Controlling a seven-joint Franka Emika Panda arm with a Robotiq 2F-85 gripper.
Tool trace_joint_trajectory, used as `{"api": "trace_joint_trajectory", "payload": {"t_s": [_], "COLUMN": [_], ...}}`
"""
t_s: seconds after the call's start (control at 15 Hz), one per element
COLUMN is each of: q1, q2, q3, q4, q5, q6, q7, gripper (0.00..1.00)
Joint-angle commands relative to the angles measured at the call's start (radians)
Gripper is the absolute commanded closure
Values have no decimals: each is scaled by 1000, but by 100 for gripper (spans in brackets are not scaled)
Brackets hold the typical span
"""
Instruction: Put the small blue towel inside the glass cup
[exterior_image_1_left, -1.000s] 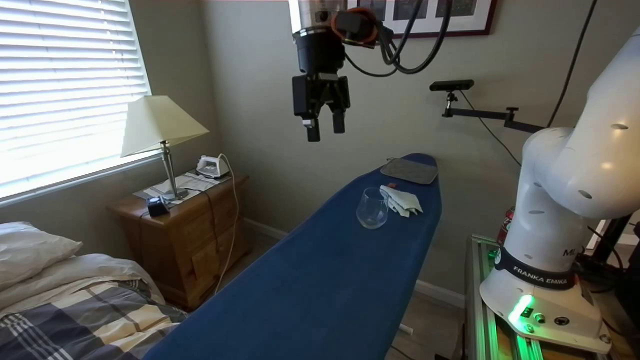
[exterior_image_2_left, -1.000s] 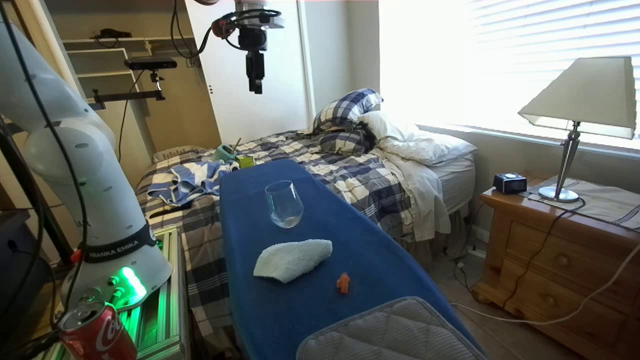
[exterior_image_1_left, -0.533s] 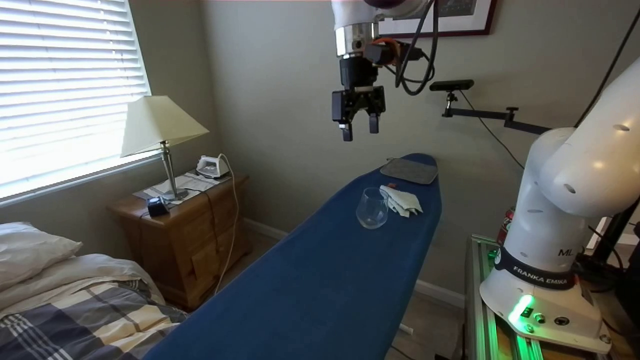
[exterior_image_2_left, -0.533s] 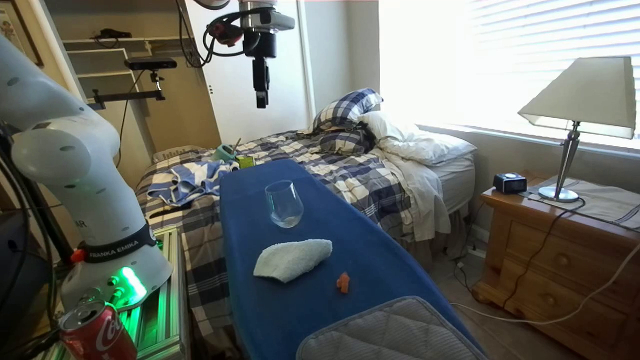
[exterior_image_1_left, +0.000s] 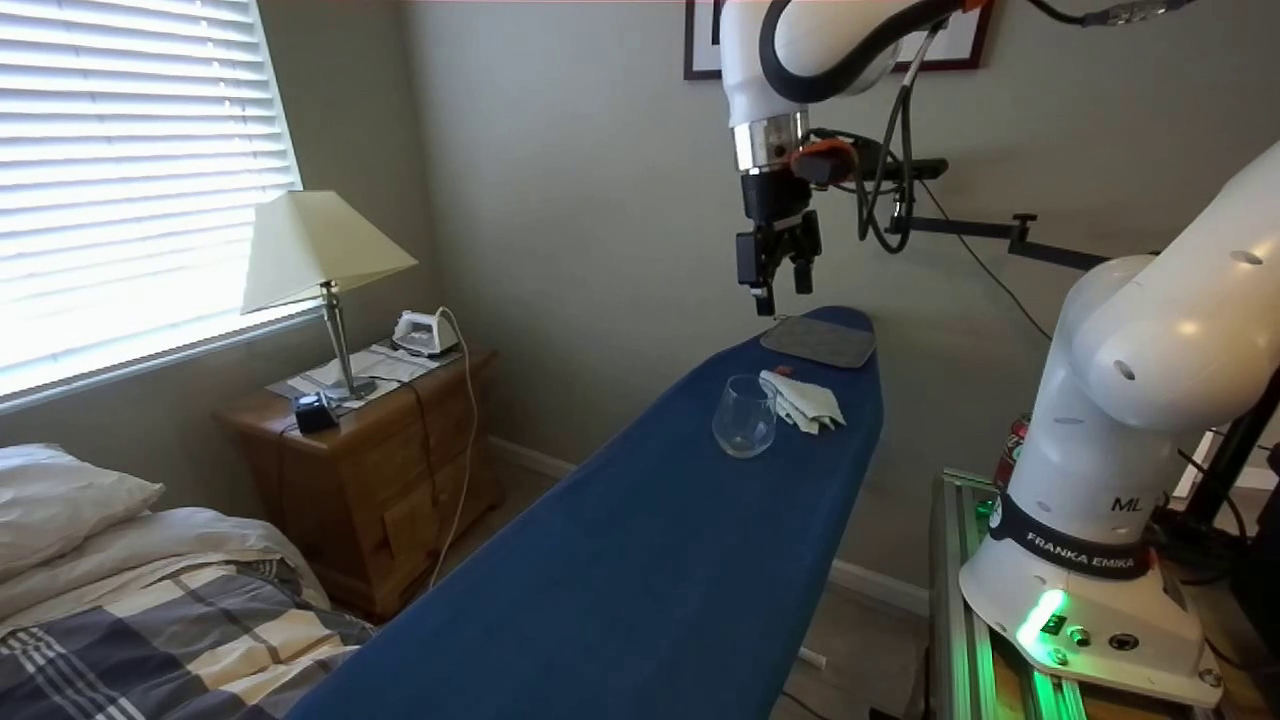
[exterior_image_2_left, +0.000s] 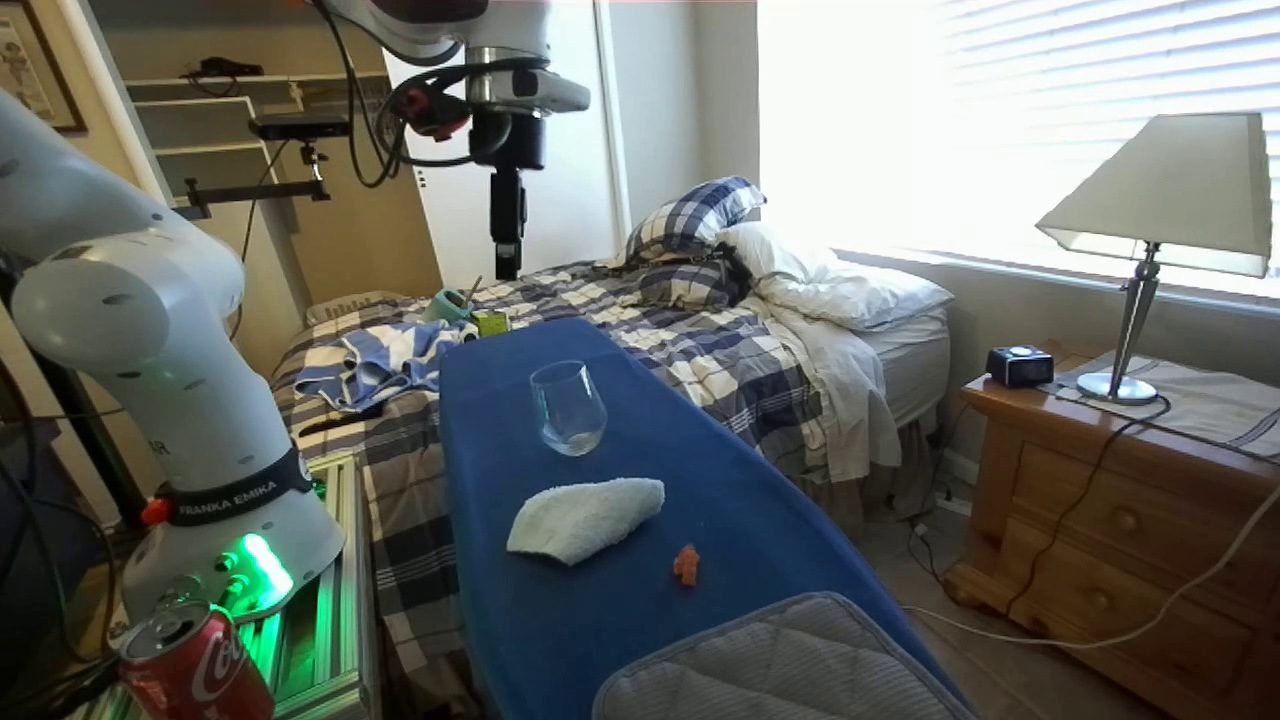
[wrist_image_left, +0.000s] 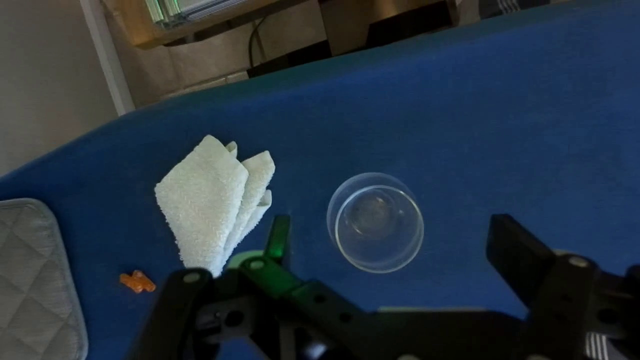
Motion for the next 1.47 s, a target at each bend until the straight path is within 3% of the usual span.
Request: {"api": "trace_joint_trajectory", "payload": {"t_s": [0.0,0.13,0.53,0.93,1.4], "q1": [-5,-5,-153,-263,-279], "q2": [-2,-6,-10,26,198], "q3": [3,4,-97,-176,-173], "q4": [-5,-9,-88,-193,-252], "q5": [2,1,-49,-119,-112], "q6": [1,3,116,398,664], "q7": [-4,-4,54,25,34], "gripper": [0,0,0,0,0]}}
